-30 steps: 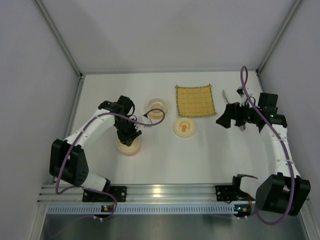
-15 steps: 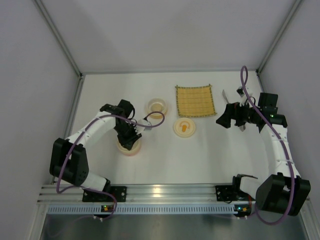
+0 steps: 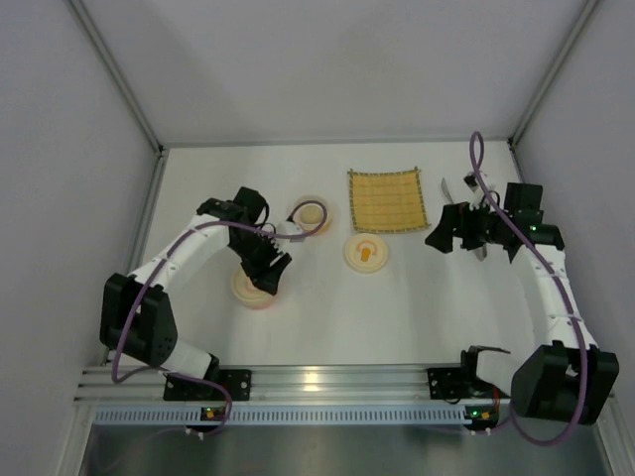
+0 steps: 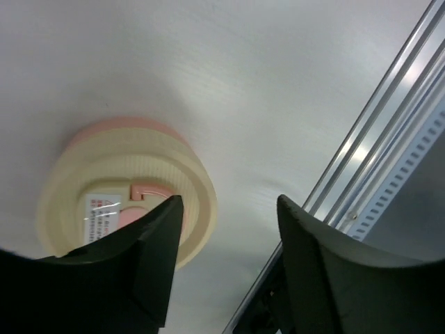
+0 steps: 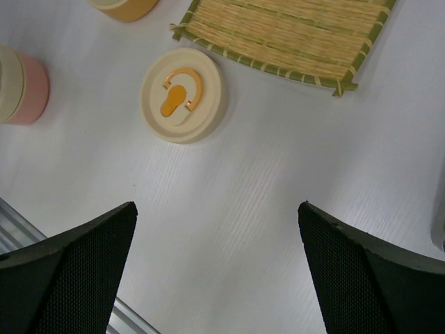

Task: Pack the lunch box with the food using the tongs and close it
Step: Close the box lid on the packing box, then pick up the box lid from the center of the board.

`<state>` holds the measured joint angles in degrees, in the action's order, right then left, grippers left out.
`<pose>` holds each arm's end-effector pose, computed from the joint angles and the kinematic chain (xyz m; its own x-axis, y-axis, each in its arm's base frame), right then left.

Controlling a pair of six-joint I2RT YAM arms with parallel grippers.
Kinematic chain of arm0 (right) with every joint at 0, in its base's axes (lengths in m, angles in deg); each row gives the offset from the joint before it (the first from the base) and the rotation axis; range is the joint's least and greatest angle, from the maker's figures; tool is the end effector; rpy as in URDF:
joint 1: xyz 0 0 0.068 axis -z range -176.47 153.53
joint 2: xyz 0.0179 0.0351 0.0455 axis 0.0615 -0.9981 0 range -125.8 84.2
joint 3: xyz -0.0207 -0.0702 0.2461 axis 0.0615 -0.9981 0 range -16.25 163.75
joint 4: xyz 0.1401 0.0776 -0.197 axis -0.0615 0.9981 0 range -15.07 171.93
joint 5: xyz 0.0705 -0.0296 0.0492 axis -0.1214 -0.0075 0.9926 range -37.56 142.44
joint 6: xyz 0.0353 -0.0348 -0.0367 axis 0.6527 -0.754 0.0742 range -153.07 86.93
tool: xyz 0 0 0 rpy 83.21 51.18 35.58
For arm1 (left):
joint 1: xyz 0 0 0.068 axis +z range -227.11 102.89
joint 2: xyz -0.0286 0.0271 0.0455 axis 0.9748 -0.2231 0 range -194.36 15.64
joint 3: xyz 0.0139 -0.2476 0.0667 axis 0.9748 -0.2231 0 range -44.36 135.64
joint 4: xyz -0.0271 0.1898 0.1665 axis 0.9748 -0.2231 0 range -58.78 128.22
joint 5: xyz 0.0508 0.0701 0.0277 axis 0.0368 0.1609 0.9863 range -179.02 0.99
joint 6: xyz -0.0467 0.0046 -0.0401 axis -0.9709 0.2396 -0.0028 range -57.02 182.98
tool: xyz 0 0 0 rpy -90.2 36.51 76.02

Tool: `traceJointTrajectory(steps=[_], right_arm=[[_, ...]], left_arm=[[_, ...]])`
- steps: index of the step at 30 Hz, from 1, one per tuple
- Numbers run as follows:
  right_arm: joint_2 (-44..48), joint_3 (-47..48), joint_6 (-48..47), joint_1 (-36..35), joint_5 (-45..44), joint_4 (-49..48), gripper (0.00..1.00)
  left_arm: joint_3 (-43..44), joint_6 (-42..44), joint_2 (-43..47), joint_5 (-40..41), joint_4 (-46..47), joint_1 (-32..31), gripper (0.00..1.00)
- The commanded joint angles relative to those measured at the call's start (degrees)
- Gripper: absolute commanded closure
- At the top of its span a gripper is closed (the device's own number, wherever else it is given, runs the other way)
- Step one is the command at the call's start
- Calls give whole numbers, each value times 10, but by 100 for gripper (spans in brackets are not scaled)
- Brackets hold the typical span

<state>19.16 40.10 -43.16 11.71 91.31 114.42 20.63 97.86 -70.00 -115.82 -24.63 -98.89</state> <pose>0.2343 -0.0041 0.2792 -0.6730 -0.0409 -0.7385 -0.4278 0.8360 0.3436 0.2310 -0.1149 0.2180 -0.5405 0.7655 -0.3491 0.8381 0.4537 -0.3028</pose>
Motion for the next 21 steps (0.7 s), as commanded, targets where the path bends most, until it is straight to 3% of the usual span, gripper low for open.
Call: traceJointTrajectory(steps=[1,2,6,9,13,17,21], right_arm=[[-15,27,24,-60,-64,-43,3],[-18,27,24,-102,-76,-47,4],[-46,26,17,-153,-100,-77,7],[-75,27,29,-162,-93,-101,15],[-101,21,34,-163,-89,-119,23],[-91,11,31,-163,-95,-129,29],[-77,1,24,-163,-98,-134,32]], left_arm=[[112,-71,26,-105,-17,0,36],[129,-80,29,-122,-17,0,32],[188,-151,23,-141,27,0,30],[192,-241,-5,-135,113,-12,41],[183,-367,-70,-52,205,-67,61],[222,-442,-164,12,239,-106,84],[297,-484,-252,83,229,-130,88]])
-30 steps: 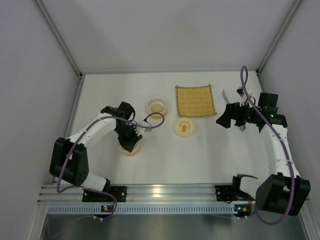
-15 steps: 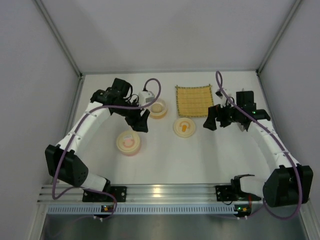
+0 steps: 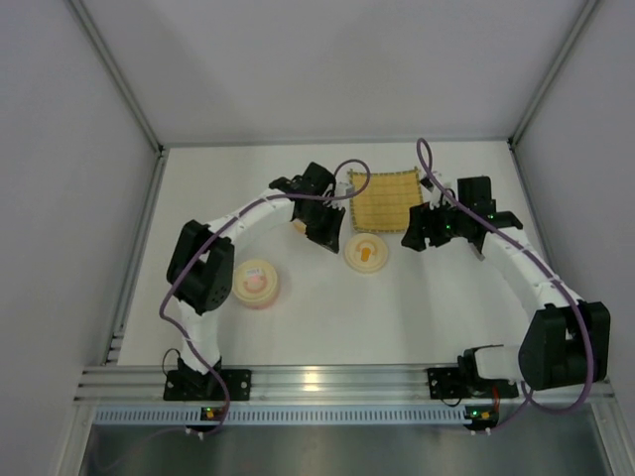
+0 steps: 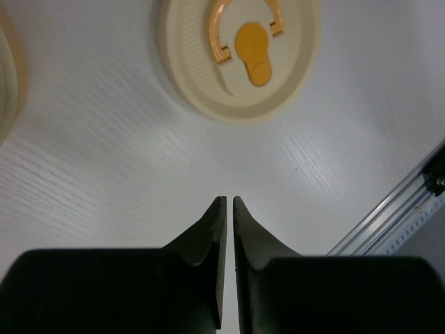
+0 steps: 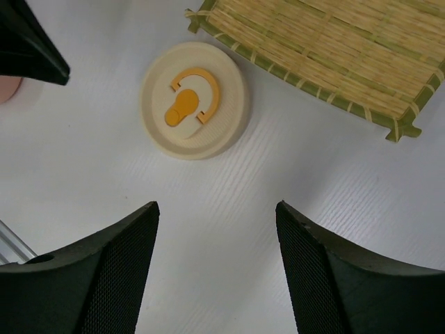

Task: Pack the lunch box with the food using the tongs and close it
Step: Pick up the box lid from the center of the board.

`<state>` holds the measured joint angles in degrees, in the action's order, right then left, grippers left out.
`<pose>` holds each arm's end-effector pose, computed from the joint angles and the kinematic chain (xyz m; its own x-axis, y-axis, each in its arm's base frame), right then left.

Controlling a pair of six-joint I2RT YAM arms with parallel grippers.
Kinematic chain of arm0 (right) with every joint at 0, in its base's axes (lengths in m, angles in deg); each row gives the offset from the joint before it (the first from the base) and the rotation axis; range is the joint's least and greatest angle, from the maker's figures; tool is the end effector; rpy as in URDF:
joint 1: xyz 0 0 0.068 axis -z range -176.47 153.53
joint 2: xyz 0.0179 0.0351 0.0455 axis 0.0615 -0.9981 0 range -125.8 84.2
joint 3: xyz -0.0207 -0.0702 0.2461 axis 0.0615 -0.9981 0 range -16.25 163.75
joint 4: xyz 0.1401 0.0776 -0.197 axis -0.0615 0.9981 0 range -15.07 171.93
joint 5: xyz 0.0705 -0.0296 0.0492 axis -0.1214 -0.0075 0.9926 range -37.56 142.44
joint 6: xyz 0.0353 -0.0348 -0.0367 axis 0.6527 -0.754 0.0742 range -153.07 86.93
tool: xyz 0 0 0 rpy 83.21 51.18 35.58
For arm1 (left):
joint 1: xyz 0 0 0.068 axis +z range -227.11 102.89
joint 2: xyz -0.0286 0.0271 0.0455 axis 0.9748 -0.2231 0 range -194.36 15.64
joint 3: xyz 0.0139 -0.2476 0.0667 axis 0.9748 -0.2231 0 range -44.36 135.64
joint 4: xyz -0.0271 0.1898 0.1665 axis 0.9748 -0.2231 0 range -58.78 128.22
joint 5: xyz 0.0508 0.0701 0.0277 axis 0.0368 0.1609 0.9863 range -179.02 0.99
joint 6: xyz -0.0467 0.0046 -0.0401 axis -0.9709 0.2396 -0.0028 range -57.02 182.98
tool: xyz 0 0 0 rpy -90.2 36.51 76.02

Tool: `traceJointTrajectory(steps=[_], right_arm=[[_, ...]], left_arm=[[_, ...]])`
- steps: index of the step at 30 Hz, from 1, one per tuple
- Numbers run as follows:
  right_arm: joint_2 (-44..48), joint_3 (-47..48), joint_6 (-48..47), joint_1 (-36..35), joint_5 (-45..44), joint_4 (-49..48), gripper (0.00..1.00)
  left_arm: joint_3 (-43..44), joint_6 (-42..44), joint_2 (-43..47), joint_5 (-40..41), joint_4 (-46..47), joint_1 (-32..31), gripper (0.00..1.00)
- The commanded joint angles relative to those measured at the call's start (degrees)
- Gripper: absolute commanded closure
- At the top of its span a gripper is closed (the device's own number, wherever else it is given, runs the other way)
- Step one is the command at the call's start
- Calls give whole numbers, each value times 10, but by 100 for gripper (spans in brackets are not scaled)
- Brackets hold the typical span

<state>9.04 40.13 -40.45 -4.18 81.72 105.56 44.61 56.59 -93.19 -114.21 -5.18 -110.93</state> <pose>0.2694 0.0595 0.2462 -0.6907 -0.2064 -0.6930 -0.5253 0.8019 0.2847 0.3174 -0.2365 0.2199 -0.8112 0.4220 -0.4048 0.5759 0.6965 -0.4279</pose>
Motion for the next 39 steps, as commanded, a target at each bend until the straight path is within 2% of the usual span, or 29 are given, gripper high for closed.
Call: traceJointTrajectory(steps=[1,9,16,22,27,33,39], right_arm=[[24,-3,-7,-4,-2,-44,33],[26,-7,-22,-4,-1,-33,34],[27,-4,-26,-3,0,-30,33],[26,-4,-31,-2,-2,-27,31],[28,-1,-35,-2,-3,-22,30],[29,-2,-40,-3,-3,-17,29],[26,0,-33,-3,-3,-26,29]], left_arm=[[66,-83,-32,72,37,-16,88],[98,-114,-103,165,97,-28,89],[117,-114,-146,143,100,-28,83],[119,-108,-161,139,110,-31,81],[111,-104,-166,132,114,-36,75],[99,-102,-168,136,123,-38,74],[96,-86,-175,143,125,-42,79]])
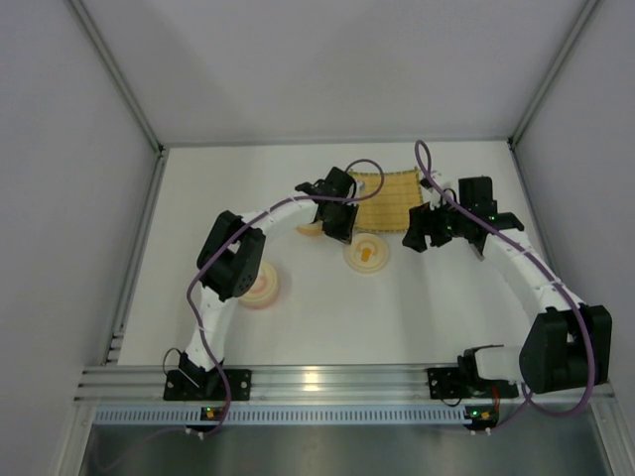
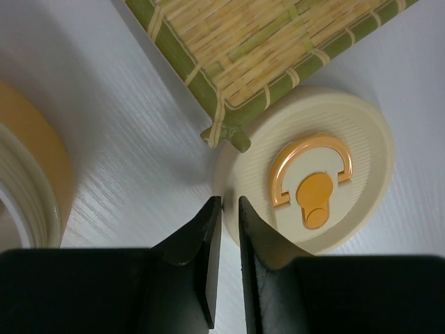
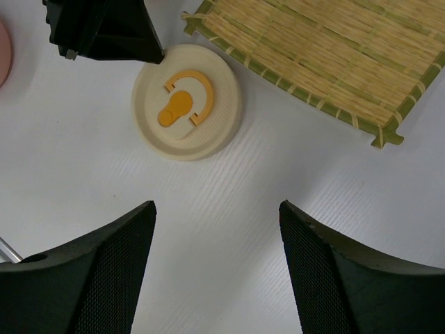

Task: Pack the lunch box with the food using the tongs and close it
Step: Pick up the box lid from the center of the board.

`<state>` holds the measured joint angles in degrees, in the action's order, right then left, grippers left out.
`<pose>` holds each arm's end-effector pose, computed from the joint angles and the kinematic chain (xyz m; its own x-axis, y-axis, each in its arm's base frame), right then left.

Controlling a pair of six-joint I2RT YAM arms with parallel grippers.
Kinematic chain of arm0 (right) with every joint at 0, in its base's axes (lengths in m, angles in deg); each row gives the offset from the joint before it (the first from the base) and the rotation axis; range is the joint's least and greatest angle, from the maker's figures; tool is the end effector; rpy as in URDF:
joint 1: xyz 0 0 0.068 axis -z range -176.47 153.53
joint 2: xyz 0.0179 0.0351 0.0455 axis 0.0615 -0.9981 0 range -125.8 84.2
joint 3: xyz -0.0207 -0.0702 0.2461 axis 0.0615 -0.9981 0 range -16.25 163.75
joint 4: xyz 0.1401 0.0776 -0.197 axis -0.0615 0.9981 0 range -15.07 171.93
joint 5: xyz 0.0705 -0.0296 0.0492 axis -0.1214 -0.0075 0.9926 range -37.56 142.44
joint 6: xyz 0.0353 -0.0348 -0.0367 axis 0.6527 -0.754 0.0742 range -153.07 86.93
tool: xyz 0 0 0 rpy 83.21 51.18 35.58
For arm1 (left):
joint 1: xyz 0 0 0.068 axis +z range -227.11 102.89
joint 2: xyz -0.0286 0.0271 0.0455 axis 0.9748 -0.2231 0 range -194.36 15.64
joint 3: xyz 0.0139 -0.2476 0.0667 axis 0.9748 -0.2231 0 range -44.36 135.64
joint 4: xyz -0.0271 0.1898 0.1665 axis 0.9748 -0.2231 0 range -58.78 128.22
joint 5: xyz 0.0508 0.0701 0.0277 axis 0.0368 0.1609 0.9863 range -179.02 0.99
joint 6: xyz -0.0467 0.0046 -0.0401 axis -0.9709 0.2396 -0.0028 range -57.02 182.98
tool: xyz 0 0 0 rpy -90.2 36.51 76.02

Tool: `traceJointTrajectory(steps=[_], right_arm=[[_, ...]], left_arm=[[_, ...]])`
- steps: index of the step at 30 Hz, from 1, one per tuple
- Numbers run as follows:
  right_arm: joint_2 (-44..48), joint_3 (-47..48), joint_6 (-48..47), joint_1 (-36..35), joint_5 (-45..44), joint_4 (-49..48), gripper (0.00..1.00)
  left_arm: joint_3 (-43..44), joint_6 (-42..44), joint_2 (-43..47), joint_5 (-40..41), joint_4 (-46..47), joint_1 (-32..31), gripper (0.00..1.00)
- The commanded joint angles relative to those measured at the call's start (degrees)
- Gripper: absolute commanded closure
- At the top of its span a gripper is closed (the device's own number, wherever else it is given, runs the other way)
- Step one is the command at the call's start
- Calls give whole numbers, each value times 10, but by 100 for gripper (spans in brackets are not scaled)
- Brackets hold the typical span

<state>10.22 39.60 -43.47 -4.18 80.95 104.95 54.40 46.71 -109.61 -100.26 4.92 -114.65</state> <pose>0.2669 0.0586 0.2491 -0.6478 -0.2476 -0.7205 -0.5595 0.7965 0.2293 0.3607 -0.2886 0.1601 -0.8471 0.3042 -0.4358 0.4563 0.8367 -0.3028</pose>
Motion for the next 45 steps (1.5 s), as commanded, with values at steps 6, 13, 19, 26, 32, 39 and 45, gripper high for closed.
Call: traceJointTrajectory(steps=[6,13,19,26,32,39,45], right_arm=[[18,-33,5,-3,34,-57,34],[47,-118,45,-6,86,-167,38],[65,-160,76,-69,44,-235,43],[3,-151,99,-145,9,-249,47],[-48,-140,100,-153,10,-262,49],[-96,-123,99,-165,20,-284,53],[-137,-107,100,-180,17,-284,53]], left_arm=[[-54,46,5,23,3,-19,92],[-149,62,50,-12,-30,-26,100],[-184,57,72,-39,-42,-28,100],[-183,53,68,-51,-46,-31,100],[-183,57,65,-57,-48,-34,100],[-181,63,62,-65,-53,-34,100],[-177,66,58,-68,-53,-34,100]])
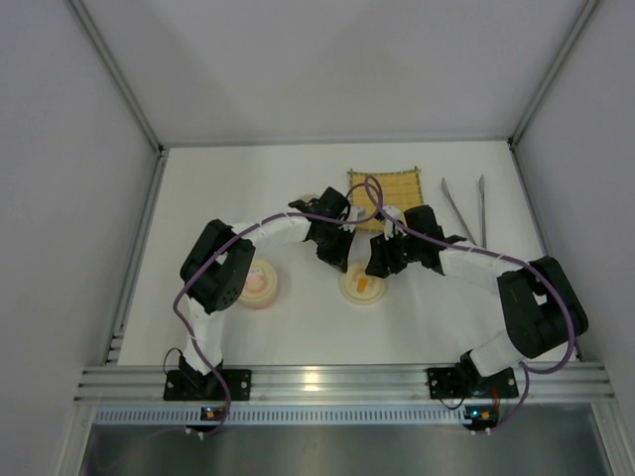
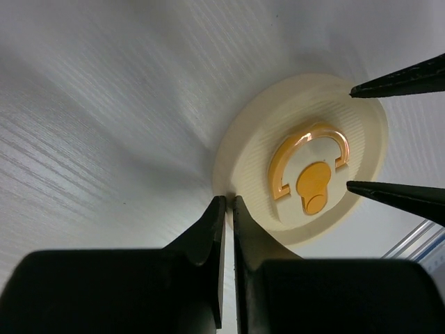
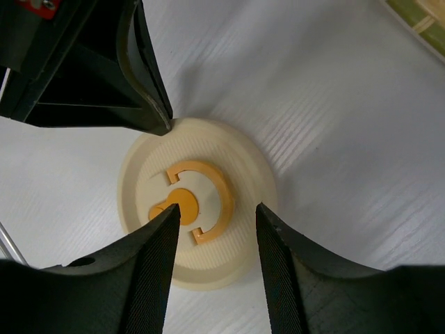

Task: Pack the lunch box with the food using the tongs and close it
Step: Pick up the box lid from the center of the board.

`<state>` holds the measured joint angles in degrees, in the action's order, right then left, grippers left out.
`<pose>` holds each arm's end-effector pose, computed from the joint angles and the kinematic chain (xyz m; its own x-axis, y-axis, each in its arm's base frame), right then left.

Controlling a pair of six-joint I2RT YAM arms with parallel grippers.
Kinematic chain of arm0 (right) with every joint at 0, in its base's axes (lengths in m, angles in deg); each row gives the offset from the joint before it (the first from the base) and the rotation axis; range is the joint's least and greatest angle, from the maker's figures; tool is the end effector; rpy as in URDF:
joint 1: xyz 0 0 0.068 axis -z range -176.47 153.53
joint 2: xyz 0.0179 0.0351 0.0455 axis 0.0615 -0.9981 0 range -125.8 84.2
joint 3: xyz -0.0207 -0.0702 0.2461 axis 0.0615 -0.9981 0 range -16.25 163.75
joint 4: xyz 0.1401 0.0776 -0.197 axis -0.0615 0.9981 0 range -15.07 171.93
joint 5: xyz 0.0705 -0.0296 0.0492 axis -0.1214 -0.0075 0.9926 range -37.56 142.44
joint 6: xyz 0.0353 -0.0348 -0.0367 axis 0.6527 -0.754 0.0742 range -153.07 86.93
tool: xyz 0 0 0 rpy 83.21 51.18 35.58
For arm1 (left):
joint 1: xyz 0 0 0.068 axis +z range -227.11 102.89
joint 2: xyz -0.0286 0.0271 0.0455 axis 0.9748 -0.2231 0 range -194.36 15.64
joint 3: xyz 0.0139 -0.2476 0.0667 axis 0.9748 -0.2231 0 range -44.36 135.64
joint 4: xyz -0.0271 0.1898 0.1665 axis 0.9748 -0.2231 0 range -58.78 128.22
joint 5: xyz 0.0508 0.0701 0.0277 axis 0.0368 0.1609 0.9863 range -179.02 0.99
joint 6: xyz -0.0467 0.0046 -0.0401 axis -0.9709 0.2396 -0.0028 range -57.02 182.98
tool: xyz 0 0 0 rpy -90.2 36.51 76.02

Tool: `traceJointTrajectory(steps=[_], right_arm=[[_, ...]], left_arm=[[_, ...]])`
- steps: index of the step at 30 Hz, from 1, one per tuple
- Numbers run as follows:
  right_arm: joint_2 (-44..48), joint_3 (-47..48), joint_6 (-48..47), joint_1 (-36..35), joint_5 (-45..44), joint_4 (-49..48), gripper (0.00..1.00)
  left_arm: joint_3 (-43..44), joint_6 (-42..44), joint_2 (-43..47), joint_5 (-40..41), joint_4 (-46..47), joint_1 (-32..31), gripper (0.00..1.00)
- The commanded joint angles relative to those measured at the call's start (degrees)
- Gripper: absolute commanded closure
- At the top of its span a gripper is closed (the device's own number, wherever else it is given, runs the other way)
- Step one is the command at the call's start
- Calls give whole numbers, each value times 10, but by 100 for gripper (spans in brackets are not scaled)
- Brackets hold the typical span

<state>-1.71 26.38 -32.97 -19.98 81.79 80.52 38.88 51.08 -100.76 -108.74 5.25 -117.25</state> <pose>0.2581 0.1373 0.1553 -0.6918 -0.2991 -0.6572 -0.6420 0.6713 0.3703 0.3025 -0.2756 0.1480 -0.8308 0.4465 -0.3323 0.5517 0.7396 -0.3855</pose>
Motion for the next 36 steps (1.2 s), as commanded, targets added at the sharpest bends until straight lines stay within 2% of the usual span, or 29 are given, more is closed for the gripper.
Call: traceJointTrajectory(steps=[1,22,36], right_arm=[[-22,27,-5,-21,8,-40,53],[-67,30,9,-28,52,-29,55],[-45,28,20,-27,169,-8,62]], left_arm=[[-21,22,-30,16,-56,-8,100],[-11,21,-47,12,-61,-7,100],[0,11,-65,26,-63,-2,100]])
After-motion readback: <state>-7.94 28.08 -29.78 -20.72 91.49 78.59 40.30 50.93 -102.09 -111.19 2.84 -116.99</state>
